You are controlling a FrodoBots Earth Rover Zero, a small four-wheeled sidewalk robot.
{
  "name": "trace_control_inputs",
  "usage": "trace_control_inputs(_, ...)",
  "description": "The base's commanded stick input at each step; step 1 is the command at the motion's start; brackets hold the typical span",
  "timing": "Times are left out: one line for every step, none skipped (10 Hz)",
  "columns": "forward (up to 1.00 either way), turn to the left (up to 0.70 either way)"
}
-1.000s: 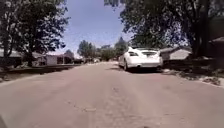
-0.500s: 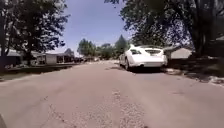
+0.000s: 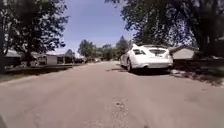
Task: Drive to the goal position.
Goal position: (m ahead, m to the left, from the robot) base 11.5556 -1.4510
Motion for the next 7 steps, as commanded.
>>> trace_control_inputs(0.70, 0.00)
trace_control_inputs(0.70, 0.00)
trace_control_inputs(0.70, 0.00)
trace_control_inputs(0.70, 0.00)
trace_control_inputs(0.70, 0.00)
trace_control_inputs(0.70, 0.00)
trace_control_inputs(0.70, 0.00)
